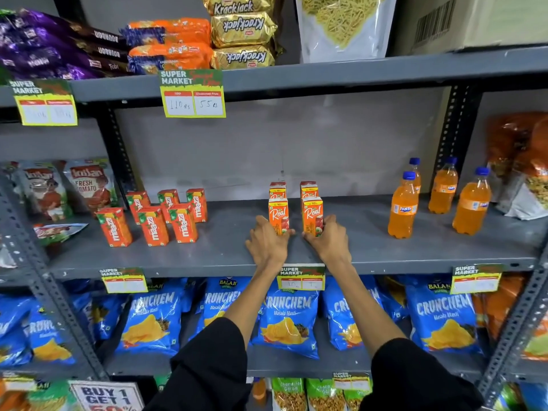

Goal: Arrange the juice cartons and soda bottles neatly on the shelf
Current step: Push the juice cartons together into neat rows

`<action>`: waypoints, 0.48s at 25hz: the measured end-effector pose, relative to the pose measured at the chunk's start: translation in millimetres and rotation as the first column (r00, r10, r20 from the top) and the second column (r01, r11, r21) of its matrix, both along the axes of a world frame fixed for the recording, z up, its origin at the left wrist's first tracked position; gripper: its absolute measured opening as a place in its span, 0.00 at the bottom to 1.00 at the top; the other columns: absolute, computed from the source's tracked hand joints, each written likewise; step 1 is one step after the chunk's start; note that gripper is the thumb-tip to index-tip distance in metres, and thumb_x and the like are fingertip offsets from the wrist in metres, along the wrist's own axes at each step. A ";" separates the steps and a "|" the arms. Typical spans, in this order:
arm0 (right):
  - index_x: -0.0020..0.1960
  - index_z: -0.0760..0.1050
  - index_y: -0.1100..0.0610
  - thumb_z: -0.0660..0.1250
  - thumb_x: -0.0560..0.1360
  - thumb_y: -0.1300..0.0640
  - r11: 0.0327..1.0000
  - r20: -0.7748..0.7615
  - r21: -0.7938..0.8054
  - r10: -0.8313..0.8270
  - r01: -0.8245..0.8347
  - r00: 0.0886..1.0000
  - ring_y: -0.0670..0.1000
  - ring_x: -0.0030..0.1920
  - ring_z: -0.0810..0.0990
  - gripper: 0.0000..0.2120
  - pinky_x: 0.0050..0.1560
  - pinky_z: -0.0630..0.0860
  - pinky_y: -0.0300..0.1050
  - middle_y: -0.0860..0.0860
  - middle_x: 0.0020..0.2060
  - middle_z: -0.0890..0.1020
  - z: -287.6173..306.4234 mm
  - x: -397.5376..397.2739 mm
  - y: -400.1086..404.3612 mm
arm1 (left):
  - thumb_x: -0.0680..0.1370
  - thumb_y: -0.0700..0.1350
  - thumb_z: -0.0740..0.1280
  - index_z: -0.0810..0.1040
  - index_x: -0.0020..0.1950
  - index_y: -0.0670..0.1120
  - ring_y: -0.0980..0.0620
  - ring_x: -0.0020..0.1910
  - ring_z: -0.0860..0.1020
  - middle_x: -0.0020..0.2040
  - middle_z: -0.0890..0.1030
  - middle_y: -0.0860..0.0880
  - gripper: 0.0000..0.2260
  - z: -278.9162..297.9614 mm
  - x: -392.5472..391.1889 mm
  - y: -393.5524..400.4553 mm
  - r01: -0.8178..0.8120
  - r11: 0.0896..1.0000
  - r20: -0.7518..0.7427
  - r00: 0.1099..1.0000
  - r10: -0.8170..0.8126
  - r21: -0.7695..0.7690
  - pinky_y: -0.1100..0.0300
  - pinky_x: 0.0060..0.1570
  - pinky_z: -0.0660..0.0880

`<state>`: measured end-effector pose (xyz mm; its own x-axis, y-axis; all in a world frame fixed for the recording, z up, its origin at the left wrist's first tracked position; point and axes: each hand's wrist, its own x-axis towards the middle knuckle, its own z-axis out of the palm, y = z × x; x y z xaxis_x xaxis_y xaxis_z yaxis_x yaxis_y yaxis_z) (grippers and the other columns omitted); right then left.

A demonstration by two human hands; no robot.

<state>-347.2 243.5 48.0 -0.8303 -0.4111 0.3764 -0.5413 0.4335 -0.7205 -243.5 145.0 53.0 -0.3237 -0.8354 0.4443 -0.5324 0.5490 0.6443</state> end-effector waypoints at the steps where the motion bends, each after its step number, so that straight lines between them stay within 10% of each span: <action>1: 0.57 0.69 0.59 0.78 0.69 0.47 1.000 0.001 0.002 -0.002 0.002 1.000 0.59 0.53 0.83 0.26 0.46 0.78 0.49 0.58 0.53 0.83 0.6 0.1 -0.1 | 0.69 0.63 0.77 0.69 0.55 0.45 0.43 0.51 0.82 0.51 0.83 0.45 0.29 0.1 -0.2 0.1 -0.002 1.000 0.003 1.000 0.002 -0.003 0.44 0.52 0.78; 12: 0.63 0.69 0.58 0.77 0.69 0.44 0.993 0.015 -0.108 0.050 -0.048 0.999 0.55 0.55 0.82 0.31 0.50 0.79 0.46 0.56 0.57 0.82 0.8 3.9 15.0 | 0.69 0.62 0.76 0.67 0.62 0.44 0.41 0.60 0.78 0.58 0.80 0.43 0.34 4.8 9.1 14.3 0.058 0.997 -0.144 0.988 -0.050 0.055 0.40 0.58 0.74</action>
<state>-343.3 258.5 48.8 -0.8170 -0.4093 0.4061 -0.5467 0.3258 -0.7714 -234.3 159.2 57.7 -0.3060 -0.8445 0.4395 -0.4039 0.5332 0.7434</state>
